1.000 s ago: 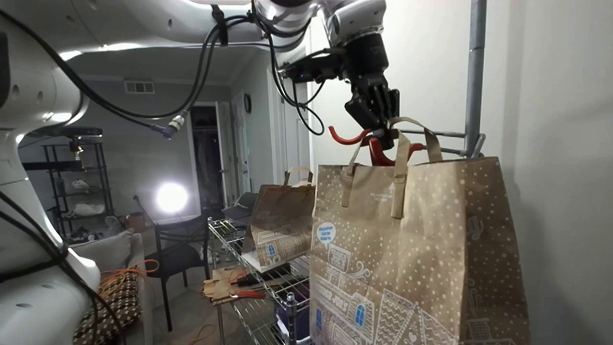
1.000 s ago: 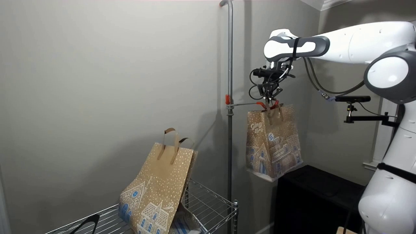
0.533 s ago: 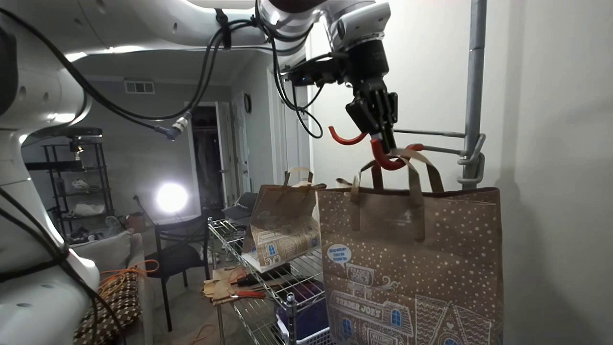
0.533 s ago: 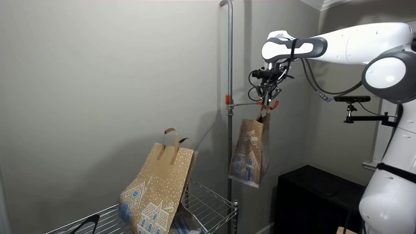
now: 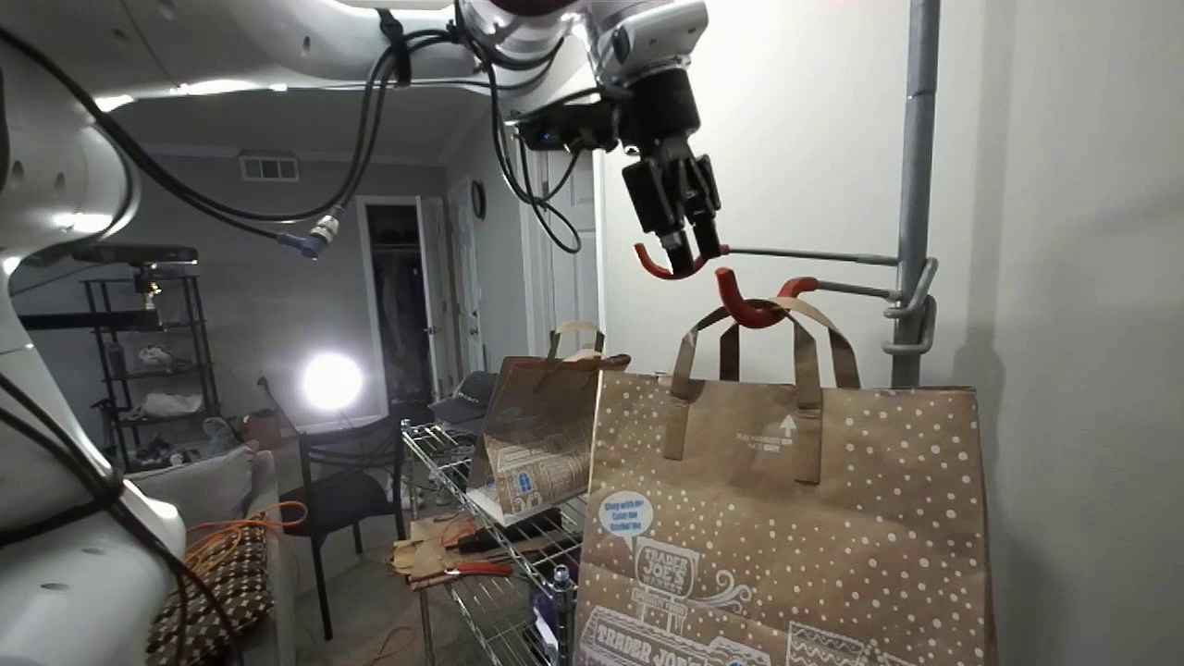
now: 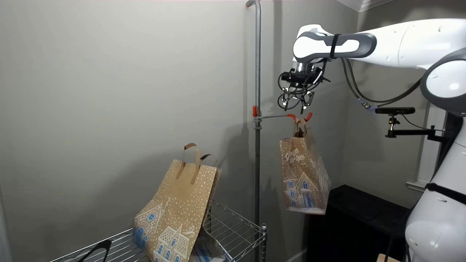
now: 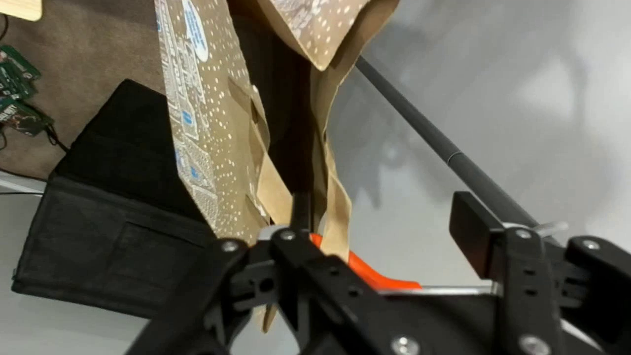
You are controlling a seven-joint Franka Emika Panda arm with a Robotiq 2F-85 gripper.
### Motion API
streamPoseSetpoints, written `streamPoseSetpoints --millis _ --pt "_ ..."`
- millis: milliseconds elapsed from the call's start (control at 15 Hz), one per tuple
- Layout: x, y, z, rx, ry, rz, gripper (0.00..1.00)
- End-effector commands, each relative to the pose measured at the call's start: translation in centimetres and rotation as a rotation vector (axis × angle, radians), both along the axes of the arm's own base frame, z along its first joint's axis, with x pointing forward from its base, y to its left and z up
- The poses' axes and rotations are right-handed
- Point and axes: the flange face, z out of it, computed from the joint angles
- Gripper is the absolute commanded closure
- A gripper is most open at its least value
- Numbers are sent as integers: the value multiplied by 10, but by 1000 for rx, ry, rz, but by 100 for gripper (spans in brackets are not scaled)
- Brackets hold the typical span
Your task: Hang the brown bags on the metal stand
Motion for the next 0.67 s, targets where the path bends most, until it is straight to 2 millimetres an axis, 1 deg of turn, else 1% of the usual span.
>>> streamPoseSetpoints --millis 0,67,200,400,533,600 --pt "-30 36 -4 -8 14 79 0" --pt "-37 44 -7 8 12 98 0" --pt "-54 60 -21 30 35 128 0" --pt "-84 76 -42 44 73 168 0" --pt "-93 93 -53 39 84 282 0" --pt "-94 106 -56 26 91 334 0"
